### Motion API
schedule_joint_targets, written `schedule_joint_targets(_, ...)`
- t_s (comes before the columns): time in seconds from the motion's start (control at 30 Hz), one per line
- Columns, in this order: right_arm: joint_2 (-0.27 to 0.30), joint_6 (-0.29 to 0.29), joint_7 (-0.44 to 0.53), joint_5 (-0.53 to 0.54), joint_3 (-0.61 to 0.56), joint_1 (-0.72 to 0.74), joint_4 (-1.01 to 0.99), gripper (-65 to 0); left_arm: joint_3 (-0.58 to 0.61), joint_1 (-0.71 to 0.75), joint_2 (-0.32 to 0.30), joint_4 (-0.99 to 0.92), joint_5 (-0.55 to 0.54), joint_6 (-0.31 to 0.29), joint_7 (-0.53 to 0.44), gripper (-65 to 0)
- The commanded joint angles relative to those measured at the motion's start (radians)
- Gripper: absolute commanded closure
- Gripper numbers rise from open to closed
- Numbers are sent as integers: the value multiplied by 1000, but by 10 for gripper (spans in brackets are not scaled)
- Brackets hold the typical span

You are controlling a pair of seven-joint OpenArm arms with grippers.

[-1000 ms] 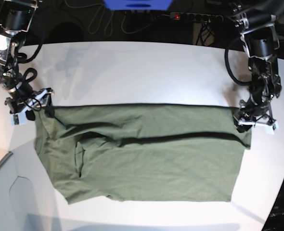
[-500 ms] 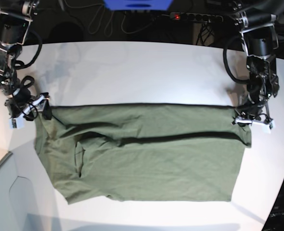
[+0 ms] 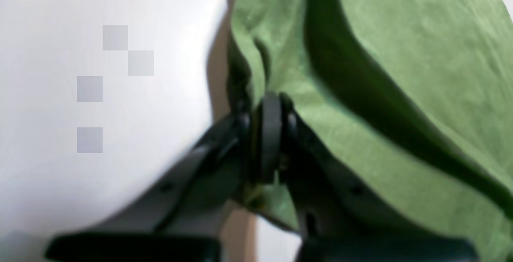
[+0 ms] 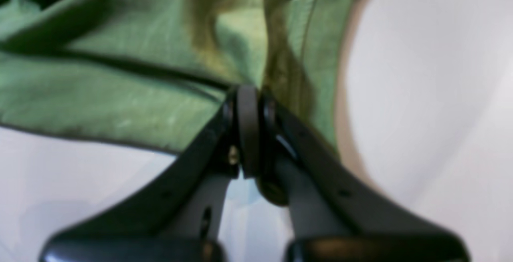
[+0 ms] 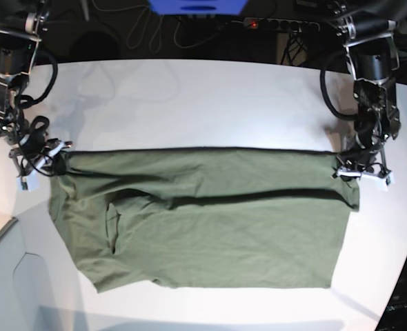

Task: Layout the t-shirt on the table in an organized manner, then fold the t-shirt properly
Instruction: 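Fold the grasped side sections toward the collar edge with both grippers, then drag the folded shirt toward the robot with both grippers, then release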

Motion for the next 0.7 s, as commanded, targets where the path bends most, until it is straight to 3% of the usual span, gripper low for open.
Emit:
schedule_joint_targets(0.0, 27, 11, 27, 15, 7, 25, 17, 0, -2, -10, -26, 13, -4, -2, 3, -1)
schedule_joint_targets(0.67, 27, 11, 21, 15, 41, -12, 11, 0, -2, 19, -46, 15, -6, -2, 5, -1)
